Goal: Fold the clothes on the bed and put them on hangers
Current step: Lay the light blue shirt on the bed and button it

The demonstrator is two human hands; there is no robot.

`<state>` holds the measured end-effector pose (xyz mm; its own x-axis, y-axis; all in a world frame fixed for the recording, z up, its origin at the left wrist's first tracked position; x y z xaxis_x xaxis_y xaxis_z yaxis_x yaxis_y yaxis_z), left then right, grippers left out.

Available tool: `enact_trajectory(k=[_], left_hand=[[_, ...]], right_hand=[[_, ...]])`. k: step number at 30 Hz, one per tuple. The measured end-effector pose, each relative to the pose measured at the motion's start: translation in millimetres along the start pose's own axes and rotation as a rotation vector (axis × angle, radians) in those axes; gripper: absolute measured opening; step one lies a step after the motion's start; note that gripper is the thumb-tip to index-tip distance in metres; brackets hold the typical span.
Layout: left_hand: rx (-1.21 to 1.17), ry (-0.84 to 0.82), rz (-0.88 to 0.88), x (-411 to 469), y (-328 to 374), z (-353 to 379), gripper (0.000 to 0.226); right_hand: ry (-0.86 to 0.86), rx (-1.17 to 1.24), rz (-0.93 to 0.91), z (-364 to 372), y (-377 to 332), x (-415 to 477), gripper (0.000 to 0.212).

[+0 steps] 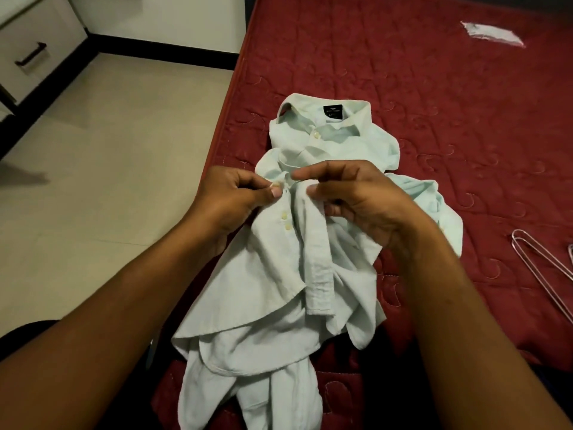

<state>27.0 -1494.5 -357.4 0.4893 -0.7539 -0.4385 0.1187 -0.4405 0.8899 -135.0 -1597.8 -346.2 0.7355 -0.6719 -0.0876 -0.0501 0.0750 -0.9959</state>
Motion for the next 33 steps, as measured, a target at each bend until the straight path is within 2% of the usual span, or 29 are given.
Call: enact_trajectory(k=[1,3,6,10,12,15,17,20,23,25,29,33], left_hand=[[0.003,-0.009,-0.050,2.4,-2.9,-3.7,0.016],[0.043,-0.058,-0.121,6.1,-4.4,-10.6,0.027],[0.022,-0.205,-0.102,-2.2,6.4,-12.7,0.043],[-0.177,-0.250,-0.042,-12.5,19.4,-13.5,0.021],[-0.184,-0.225,-0.035,-10.1,19.6,-14.3,0.023],[0.061,-0.118,-0.007,-2.5,13.7,-15.2,0.023],[0.245,-0.066,-0.002,0.0,8.9,-12.0,0.016],[0.419,0.000,0.052,2.2,7.2,-9.8,0.011],[0.442,0.041,0.138,-0.6,12.9,-9.3,0.013],[0.359,0.019,0.153,-4.1,16.4,-6.5,0.015],[0.160,-0.040,0.119,-5.9,17.9,0.6,0.021],[0.047,-0.105,0.009,-2.2,9.7,1.9,0.022]], right_hand=[[-0.007,-0.019,-0.004,-7.1,-2.6,-1.9,0.028],[0.093,-0.025,0.000,-23.9,-7.4,-6.1,0.033],[0.284,0.043,-0.013,-45.7,-17.1,-13.3,0.043],[0.334,0.044,-0.032,-52.2,-30.7,-19.5,0.045],[0.311,0.079,0.000,-44.4,-31.1,-20.0,0.047],[0.252,0.212,0.010,-25.1,-29.1,-17.3,0.059],[0.253,0.240,-0.008,-15.7,-25.7,-15.4,0.057],[0.426,0.069,-0.052,-24.8,-19.3,-14.2,0.051],[0.653,-0.440,-0.223,-42.0,-27.7,-19.0,0.048],[0.640,-0.559,-0.308,-32.0,-32.4,-18.8,0.045],[0.437,-0.353,-0.229,0.7,-14.6,-8.5,0.046],[0.370,-0.192,-0.167,7.2,-2.8,-4.2,0.041]])
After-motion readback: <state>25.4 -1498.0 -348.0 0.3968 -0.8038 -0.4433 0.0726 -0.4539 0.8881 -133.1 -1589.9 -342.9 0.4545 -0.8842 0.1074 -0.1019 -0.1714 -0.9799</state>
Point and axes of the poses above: each hand's wrist, its own x-axis towards the middle knuckle, its own z-axis out of the palm, y = z × x, the point moved 6 cm from there along x, towards the middle knuckle, and after that the axes turned 12 degrees about -z, right-handed, at the moved point
